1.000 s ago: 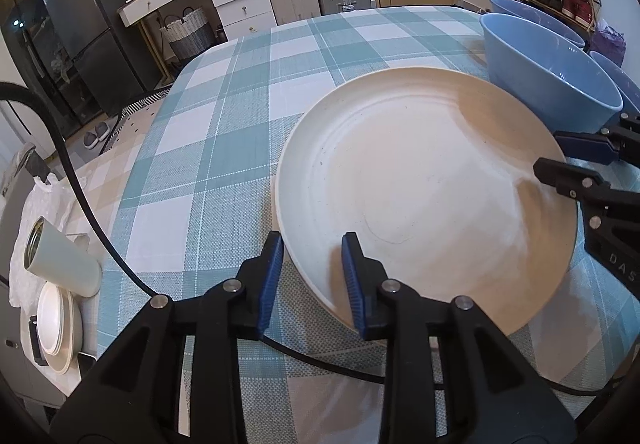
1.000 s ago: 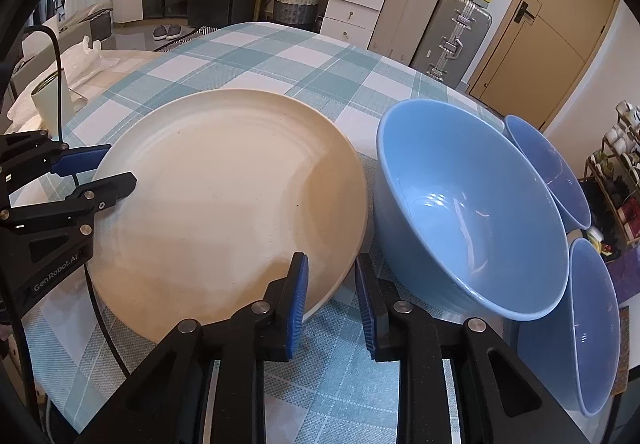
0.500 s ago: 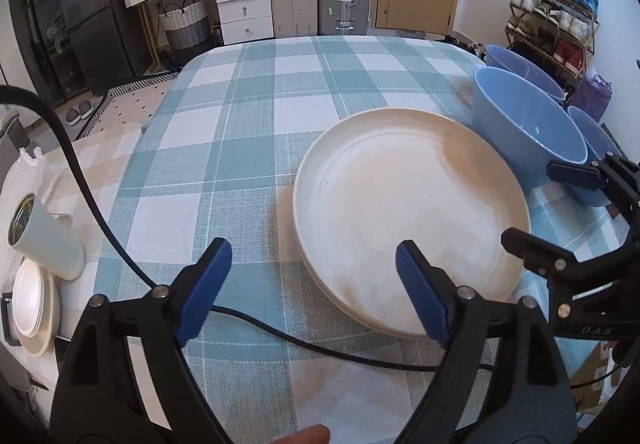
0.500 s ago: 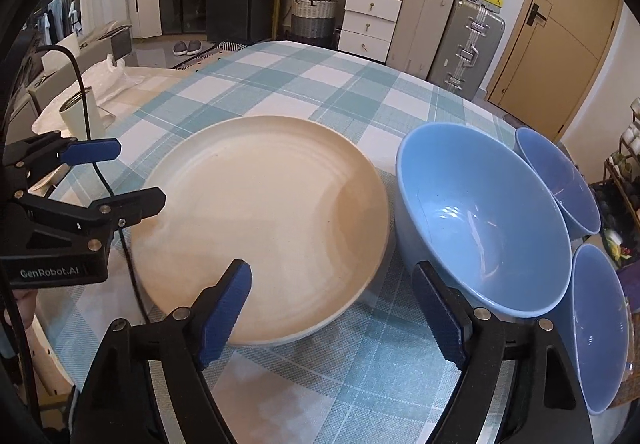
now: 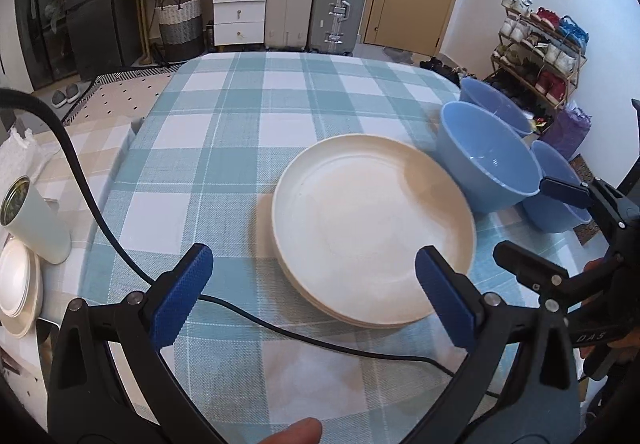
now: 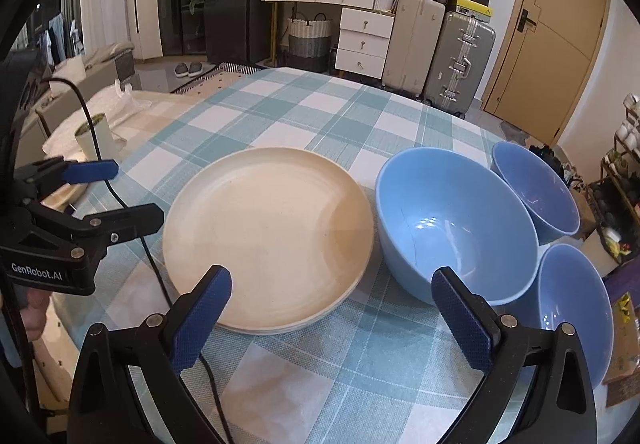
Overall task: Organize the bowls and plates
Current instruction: 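Open both grippers to release the plate onto the stack, then move both grippers toward the light-blue bowls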
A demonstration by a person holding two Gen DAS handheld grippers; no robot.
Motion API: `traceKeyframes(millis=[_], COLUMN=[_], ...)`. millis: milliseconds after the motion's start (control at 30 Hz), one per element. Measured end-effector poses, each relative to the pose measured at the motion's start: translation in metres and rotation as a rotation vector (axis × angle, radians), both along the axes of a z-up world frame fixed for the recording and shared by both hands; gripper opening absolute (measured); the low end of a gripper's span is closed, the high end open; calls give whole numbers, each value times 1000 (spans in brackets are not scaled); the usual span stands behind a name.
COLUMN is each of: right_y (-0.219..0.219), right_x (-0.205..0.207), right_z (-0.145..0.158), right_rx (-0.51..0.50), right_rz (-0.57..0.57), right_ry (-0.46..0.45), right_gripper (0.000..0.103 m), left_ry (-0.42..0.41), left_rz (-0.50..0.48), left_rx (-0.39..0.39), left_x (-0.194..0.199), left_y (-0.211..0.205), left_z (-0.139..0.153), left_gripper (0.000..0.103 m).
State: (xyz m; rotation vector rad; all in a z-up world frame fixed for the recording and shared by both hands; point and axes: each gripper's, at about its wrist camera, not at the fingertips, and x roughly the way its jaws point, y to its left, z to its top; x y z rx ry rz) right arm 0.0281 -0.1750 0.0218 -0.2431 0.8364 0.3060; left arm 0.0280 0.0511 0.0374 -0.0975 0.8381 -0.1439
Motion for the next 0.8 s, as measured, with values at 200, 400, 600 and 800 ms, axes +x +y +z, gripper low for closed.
traceKeyframes(millis=[200,400,600,800], right_y=[-27,-56,-86,-120], right_x=[-9,-14,-15,-15], right_z=[31,56,75,88], right_rx=[25,29,21,34], right_rz=[-39,-78,-110,-147], right_ry=[-49,-87,-109,-120], right_gripper=[102,102,102,102], left_ry=[-42,-62,-82,-90], left_rz=[-42,-86,-147,-188], left_rx=[-6,-12,-33,-36], left_x=[-6,-1,9,22], left_y=[-20,-46,-77,-106], left_z=[25,42,59,73], left_gripper=[101,101,101,101])
